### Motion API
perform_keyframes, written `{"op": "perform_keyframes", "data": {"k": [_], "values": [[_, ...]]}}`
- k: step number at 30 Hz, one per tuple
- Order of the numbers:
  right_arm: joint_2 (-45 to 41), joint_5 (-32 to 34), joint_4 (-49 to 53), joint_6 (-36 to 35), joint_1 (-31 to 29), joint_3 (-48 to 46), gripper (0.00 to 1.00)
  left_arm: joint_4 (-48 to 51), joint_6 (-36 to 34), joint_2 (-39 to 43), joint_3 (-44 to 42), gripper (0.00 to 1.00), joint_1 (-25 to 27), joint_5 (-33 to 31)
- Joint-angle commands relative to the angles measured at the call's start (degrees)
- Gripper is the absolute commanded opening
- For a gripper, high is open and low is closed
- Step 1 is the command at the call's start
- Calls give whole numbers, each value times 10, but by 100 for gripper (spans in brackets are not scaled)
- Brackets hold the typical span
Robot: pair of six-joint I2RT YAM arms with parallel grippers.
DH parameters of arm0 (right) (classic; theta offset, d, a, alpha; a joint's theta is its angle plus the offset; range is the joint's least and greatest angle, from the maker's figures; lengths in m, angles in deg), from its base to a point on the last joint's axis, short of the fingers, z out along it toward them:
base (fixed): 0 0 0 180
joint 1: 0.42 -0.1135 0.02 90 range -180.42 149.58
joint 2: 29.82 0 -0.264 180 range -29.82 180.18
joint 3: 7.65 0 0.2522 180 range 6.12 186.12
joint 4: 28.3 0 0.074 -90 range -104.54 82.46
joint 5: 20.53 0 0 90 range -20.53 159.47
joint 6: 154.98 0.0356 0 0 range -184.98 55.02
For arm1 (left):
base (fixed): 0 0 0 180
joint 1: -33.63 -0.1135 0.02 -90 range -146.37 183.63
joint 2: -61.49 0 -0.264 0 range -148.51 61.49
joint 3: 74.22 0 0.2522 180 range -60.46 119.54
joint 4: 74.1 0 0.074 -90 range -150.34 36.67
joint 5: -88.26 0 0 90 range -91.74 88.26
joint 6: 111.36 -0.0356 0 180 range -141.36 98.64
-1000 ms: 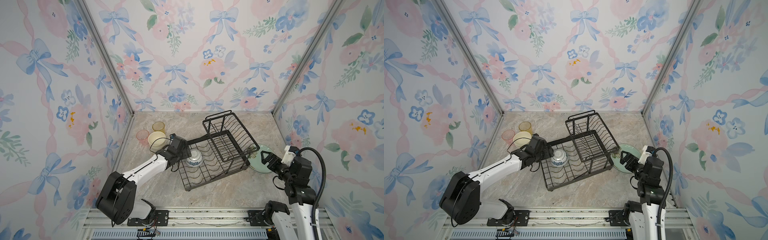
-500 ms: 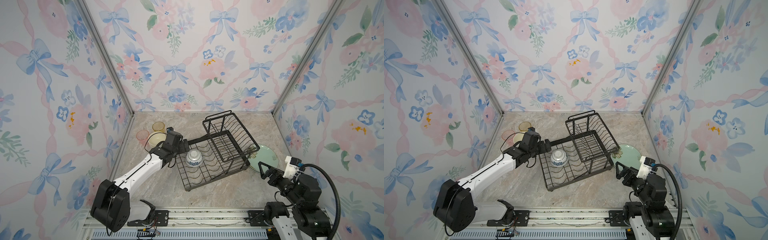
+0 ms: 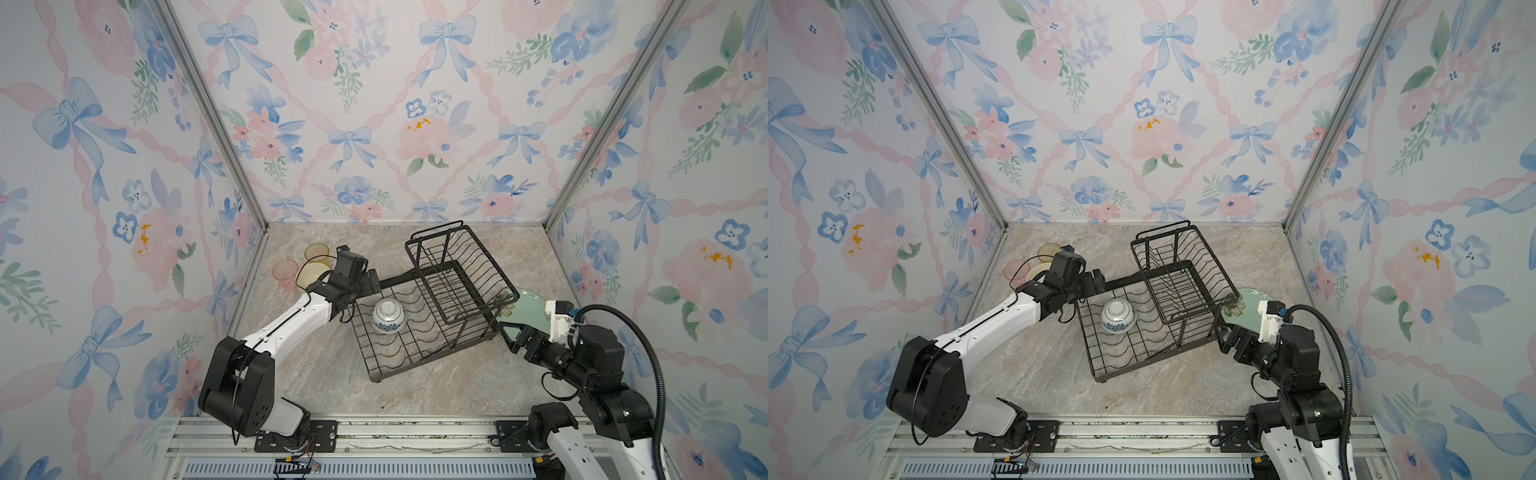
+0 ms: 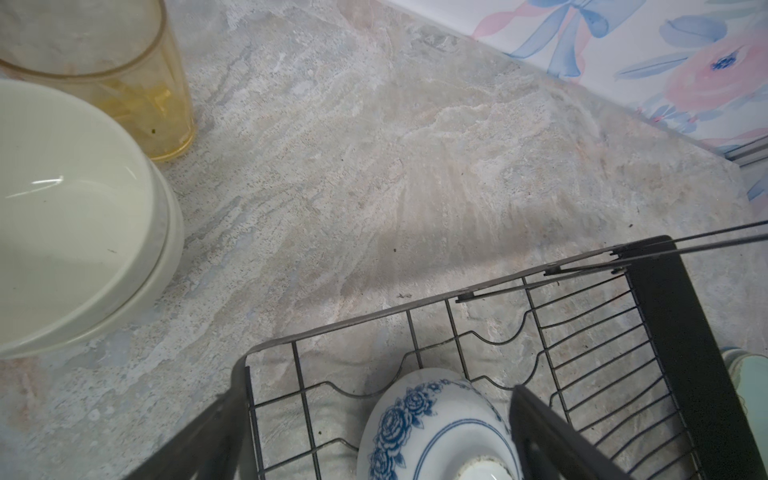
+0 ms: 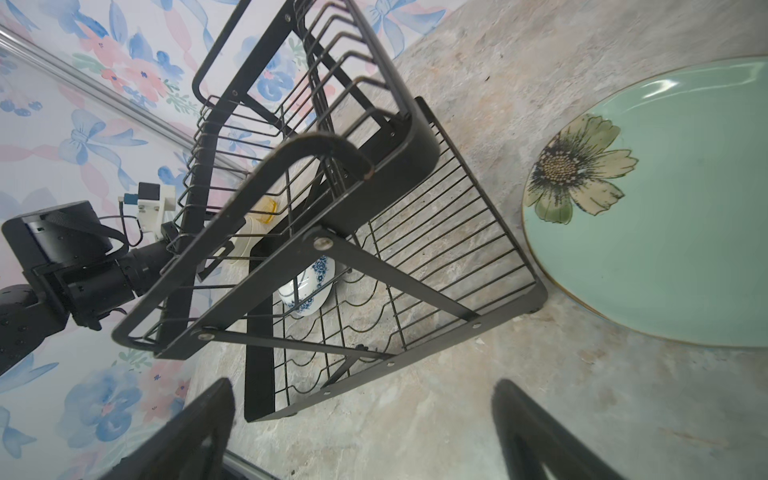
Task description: Unload the mixed dishes from the dish rack
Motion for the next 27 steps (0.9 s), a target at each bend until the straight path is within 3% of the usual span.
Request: {"op": "perform_keyframes", "data": {"k": [1,7,27], "values": [[36,52,-39,-2,-46,30,99,-4,-11,8,10,98,-4,1],[134,133,-55,-12,-112,64,95,-4,-14,38,6,98,-5,-1],[319,225,-72,-95,-109,178,89,-17,-12,83,-30,98,-44,15]]}}
